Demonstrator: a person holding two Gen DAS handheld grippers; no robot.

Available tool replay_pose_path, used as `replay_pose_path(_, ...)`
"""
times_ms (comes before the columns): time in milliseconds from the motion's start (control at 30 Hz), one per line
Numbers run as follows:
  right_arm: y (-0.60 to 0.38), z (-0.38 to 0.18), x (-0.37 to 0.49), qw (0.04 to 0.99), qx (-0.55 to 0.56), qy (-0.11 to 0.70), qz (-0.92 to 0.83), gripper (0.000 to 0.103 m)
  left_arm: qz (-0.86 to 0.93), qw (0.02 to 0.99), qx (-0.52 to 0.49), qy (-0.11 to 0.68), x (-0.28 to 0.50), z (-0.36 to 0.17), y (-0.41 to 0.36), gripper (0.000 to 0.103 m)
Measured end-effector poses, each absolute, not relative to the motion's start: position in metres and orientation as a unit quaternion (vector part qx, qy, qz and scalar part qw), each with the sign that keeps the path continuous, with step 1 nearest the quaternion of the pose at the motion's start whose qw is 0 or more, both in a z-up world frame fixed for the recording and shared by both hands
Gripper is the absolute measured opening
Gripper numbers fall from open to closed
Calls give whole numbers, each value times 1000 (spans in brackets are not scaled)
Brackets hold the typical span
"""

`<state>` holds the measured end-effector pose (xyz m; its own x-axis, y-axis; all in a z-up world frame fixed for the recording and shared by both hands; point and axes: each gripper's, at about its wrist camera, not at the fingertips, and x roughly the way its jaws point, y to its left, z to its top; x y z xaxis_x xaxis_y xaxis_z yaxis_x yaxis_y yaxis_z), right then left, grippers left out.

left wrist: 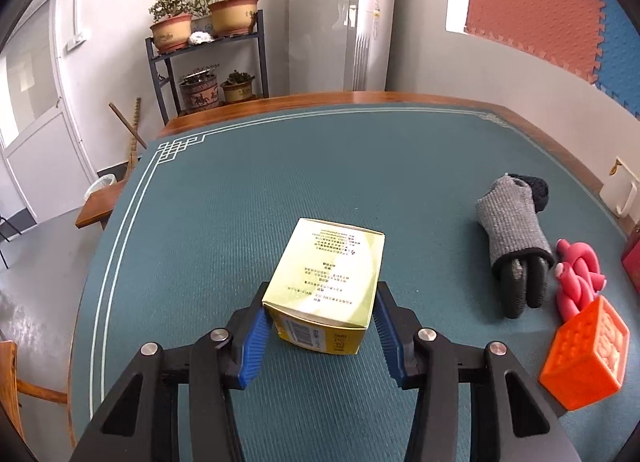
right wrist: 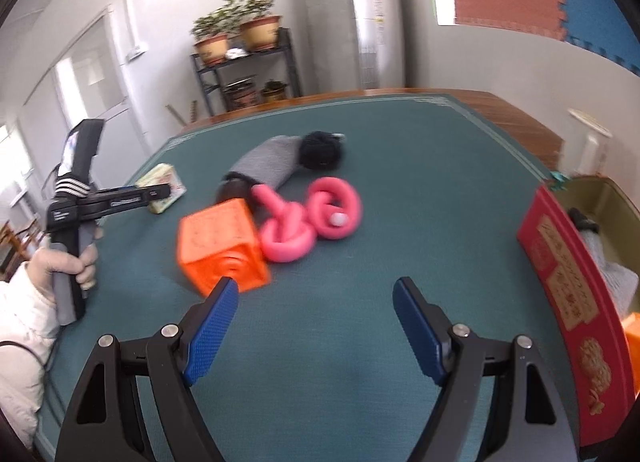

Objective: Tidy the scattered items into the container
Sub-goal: 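Grasp the small yellow box with the left tool while the right tool grasps the orange cube, then carry the orange cube to the red tin with the right tool while the left tool holds the box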

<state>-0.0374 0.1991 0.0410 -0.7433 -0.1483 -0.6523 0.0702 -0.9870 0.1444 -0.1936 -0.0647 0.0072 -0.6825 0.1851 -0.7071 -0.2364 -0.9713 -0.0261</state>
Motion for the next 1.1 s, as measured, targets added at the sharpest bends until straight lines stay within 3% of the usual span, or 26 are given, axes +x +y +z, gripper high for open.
replay_pose_path(200,160,46,-56,112,363,-2,-925,83,922,119,-369,16,-177,31,-64,50)
replay_pose_path(400,137,27,-92,90,388,43,-916,82,922,131,-364,17,-170,39,-58,50)
replay_pose_path(567,141,15,-108,91,403,14,-911,78,919,131,-372,21,-175,34,-55,50)
replay_pose_path(633,140,18,-104,90,401,19,-911,57,918,129,-374,21,-176,31,-55,50)
replay_pose_path(1100,202,30,-33,21,373,-70,-925,55,921,138,-364,10,-159,42,-46,50)
